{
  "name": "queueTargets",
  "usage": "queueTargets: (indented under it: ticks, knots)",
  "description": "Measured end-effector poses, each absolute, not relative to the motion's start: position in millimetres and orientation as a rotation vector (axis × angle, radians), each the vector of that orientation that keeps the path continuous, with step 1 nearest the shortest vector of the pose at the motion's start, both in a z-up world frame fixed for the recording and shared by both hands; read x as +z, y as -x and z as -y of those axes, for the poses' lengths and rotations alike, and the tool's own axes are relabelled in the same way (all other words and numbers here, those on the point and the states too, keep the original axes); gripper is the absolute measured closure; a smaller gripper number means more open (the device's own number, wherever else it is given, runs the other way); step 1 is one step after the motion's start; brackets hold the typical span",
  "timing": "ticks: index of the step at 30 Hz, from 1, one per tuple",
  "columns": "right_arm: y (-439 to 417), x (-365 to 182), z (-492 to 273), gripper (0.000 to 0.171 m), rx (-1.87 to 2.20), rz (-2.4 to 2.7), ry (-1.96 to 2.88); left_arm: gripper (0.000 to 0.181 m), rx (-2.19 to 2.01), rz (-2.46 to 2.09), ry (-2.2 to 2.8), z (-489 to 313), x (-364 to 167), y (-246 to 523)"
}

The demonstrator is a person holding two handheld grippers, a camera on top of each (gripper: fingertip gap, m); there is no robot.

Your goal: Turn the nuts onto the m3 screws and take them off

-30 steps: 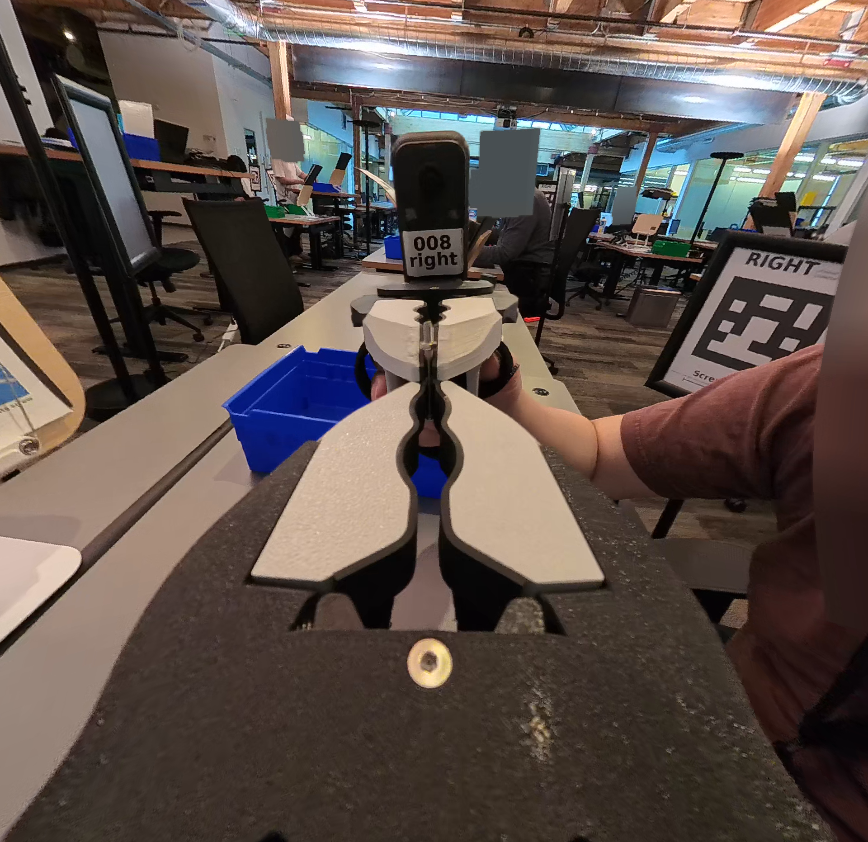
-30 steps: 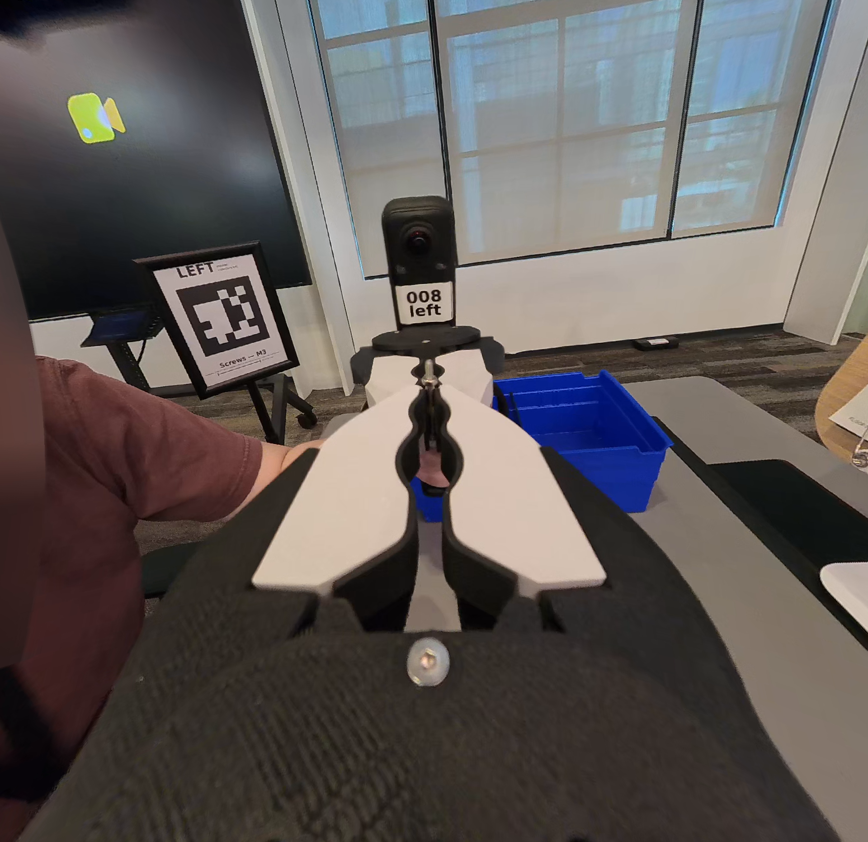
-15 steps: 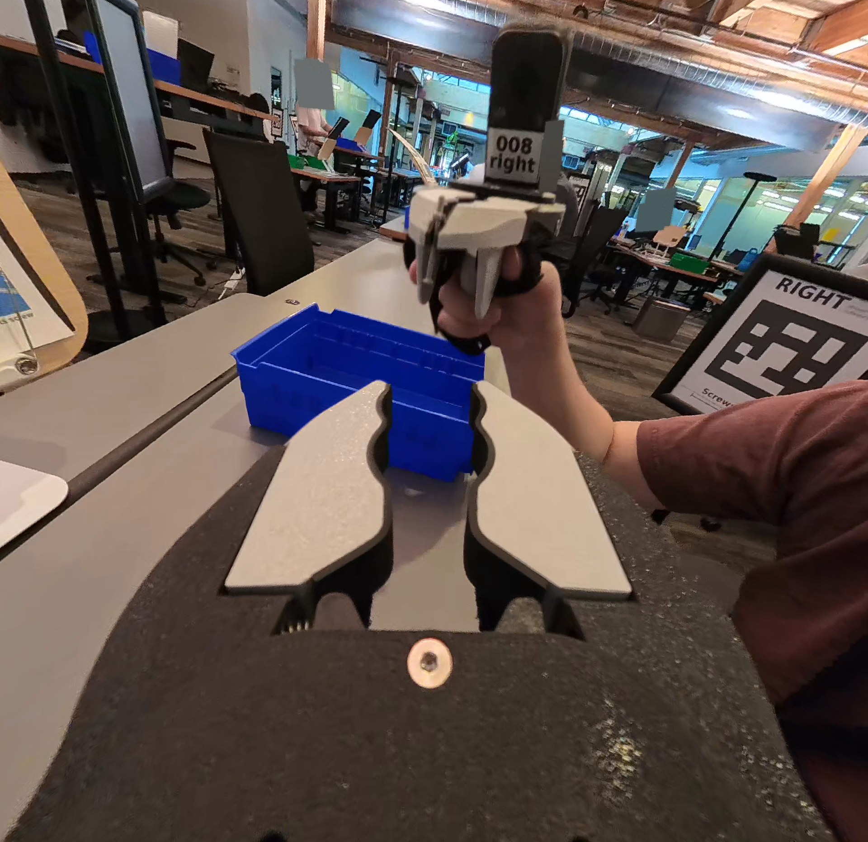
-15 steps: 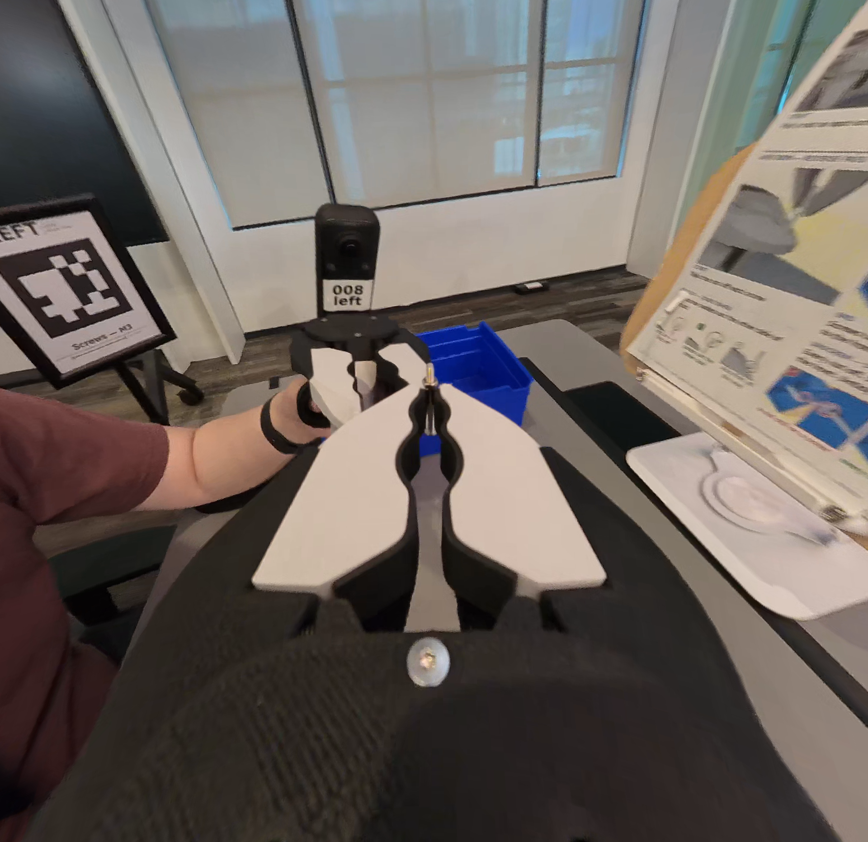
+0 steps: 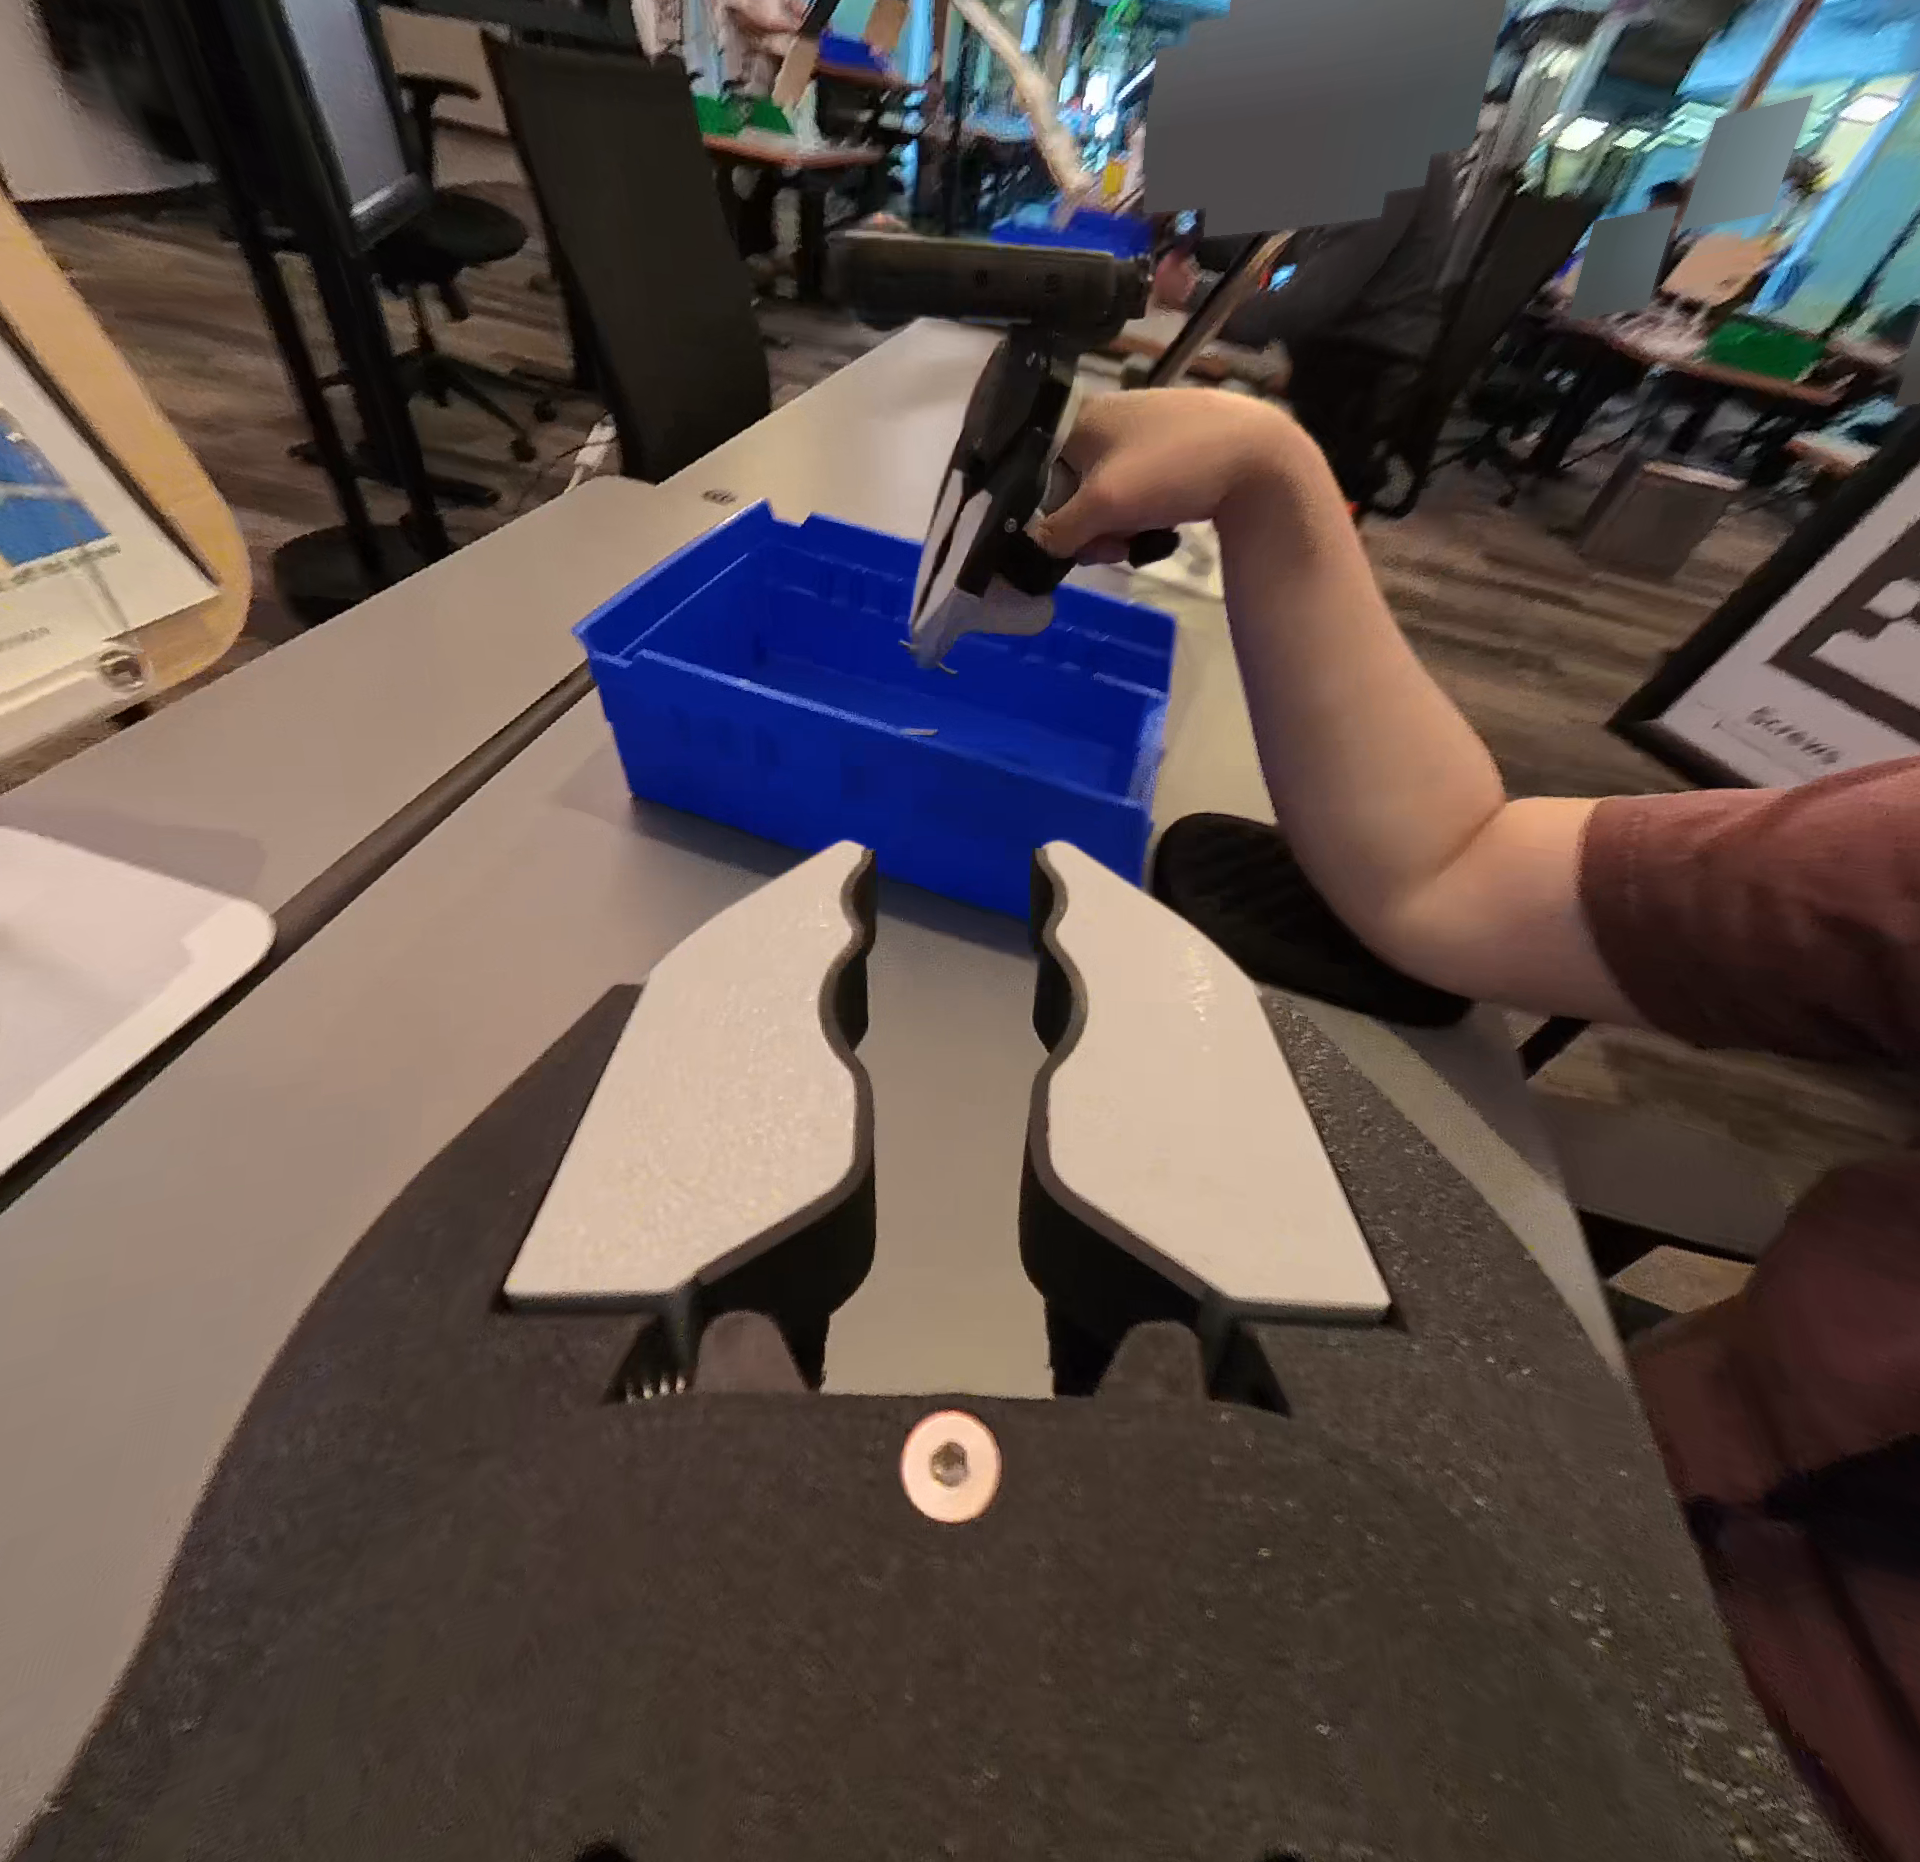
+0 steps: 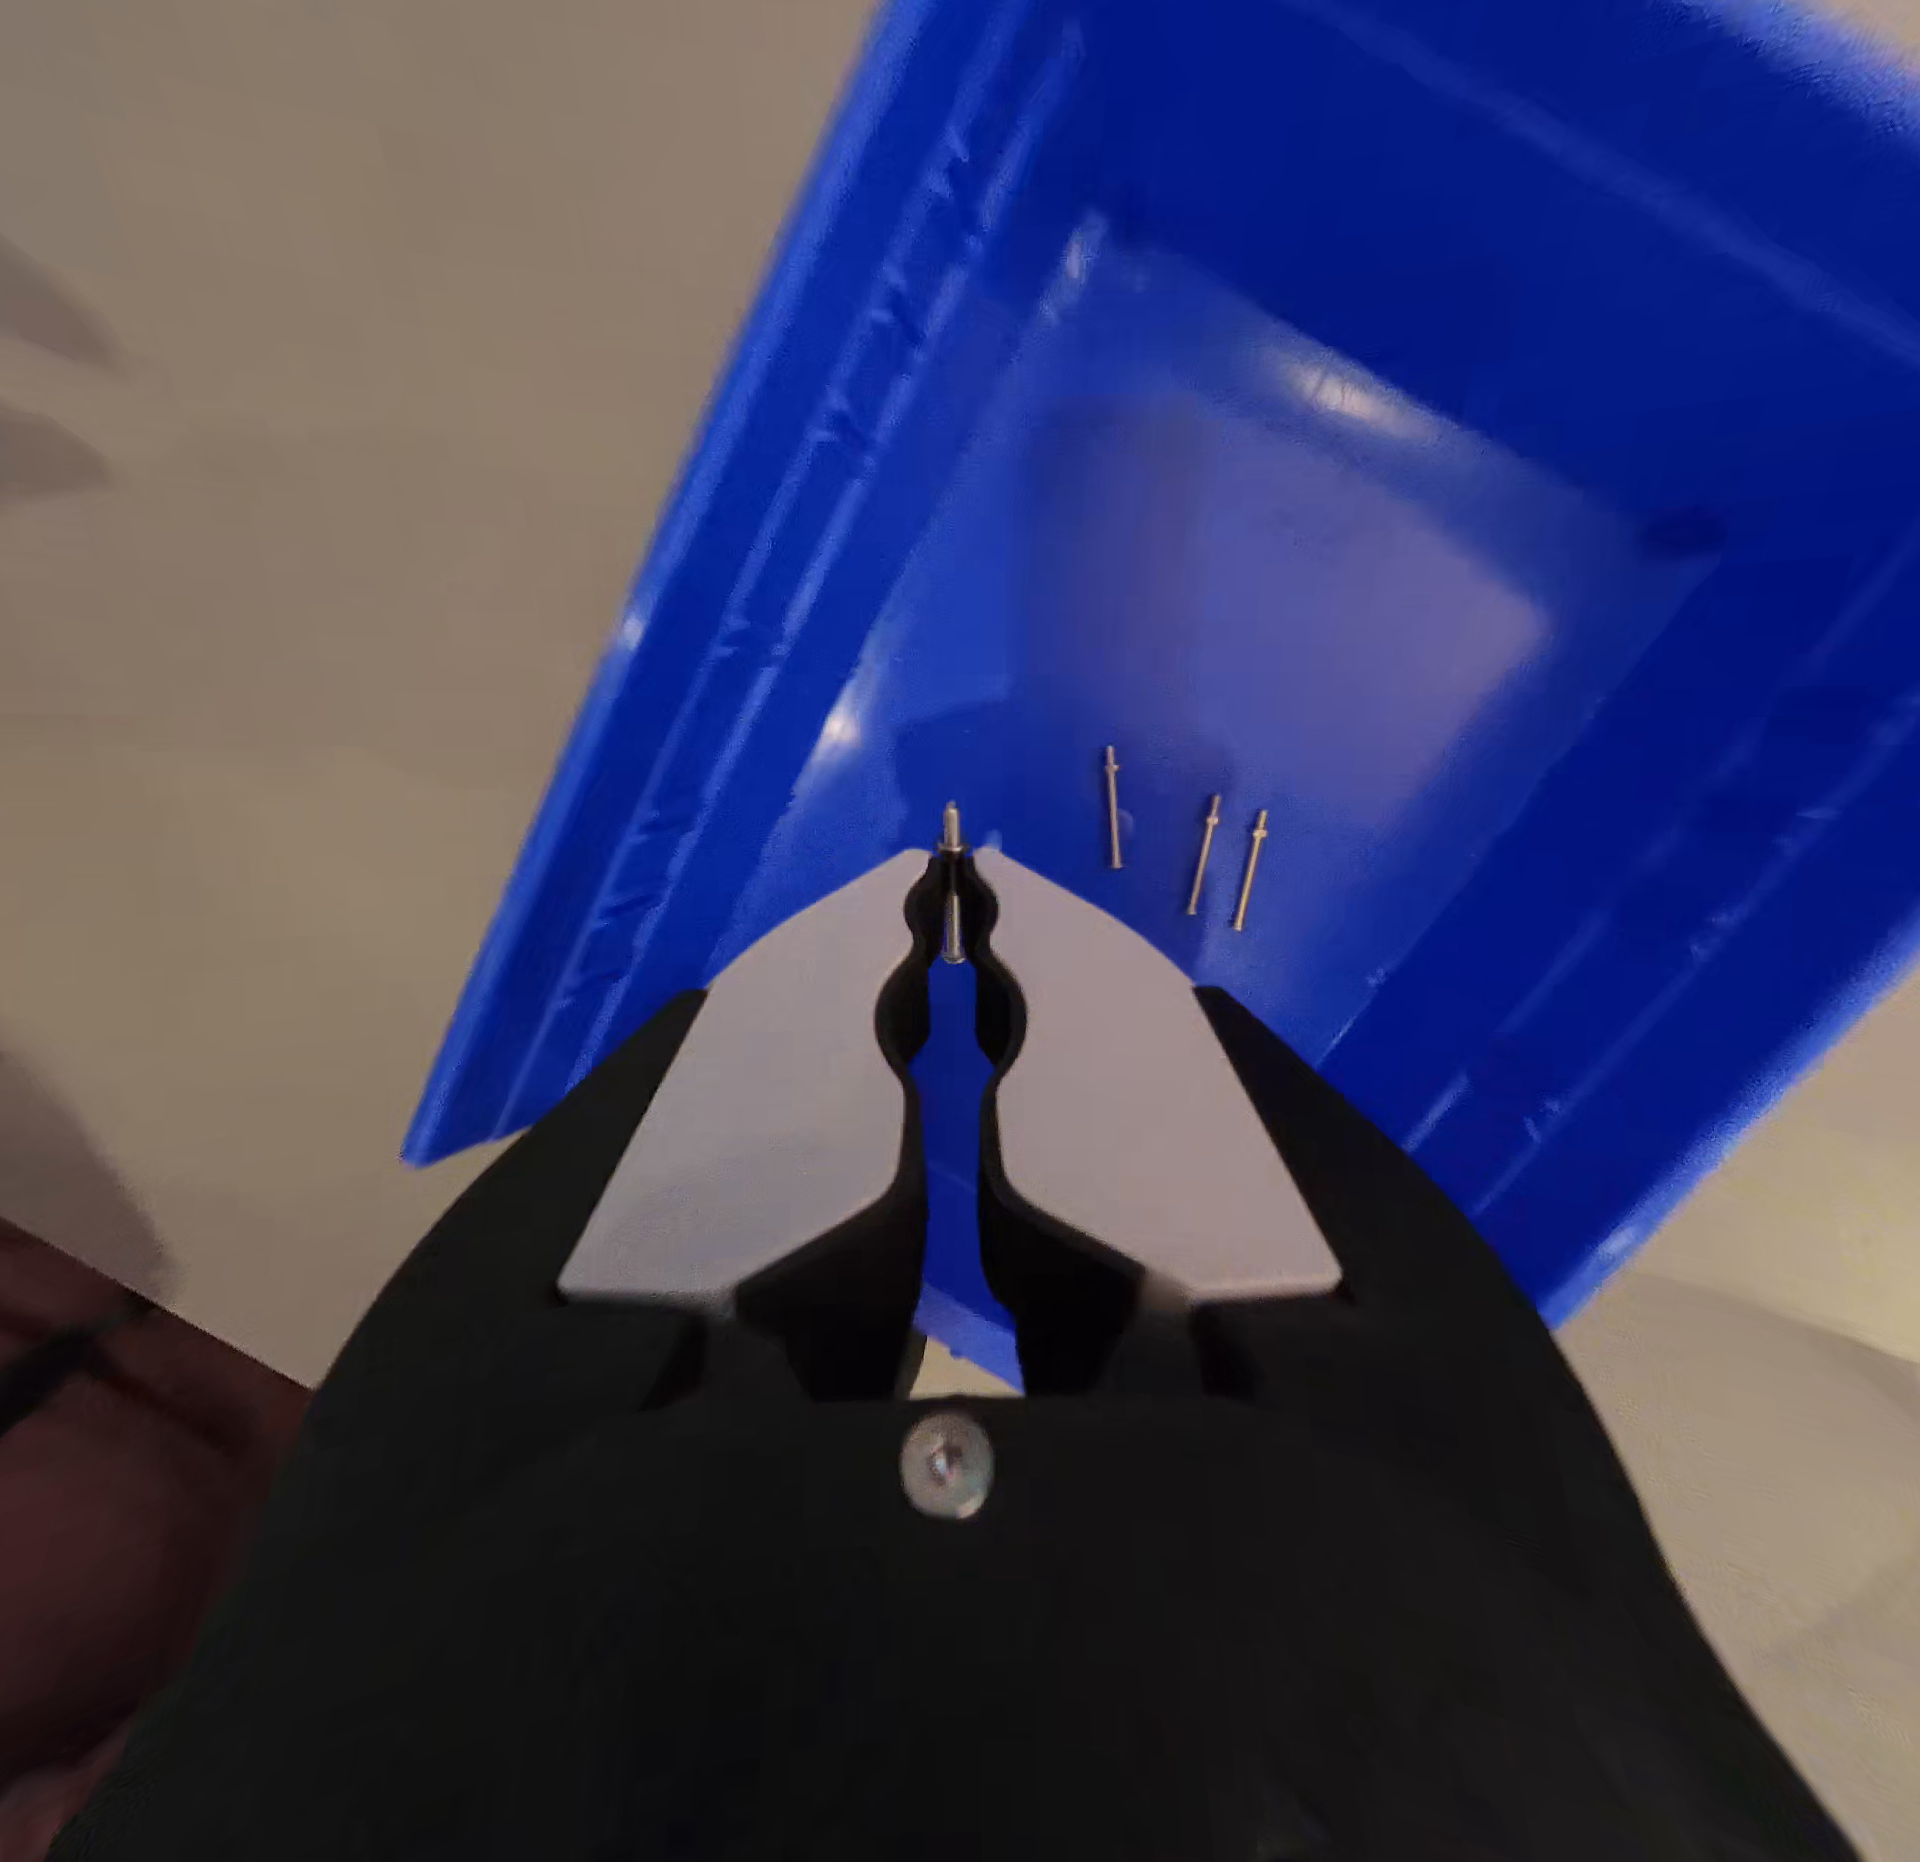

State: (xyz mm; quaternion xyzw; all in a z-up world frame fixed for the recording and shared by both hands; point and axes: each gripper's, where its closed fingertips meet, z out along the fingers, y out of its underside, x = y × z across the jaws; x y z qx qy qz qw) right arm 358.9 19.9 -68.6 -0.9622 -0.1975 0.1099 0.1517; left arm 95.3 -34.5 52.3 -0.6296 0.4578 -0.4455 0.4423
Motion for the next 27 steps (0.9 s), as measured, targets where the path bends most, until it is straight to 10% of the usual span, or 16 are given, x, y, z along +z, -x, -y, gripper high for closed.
queueTargets:
  ticks: [17,27]
  knots:
    - [-365,-162,-31,0.166,0.244,0.651,3.062,0.154,-0.889,-1.034,1.722,0,33,-79]
    - [-369,-63,-59,0.156,0.08,0.547,2.637,0.153,-0.771,-0.935,1.686,-16,57,-48]
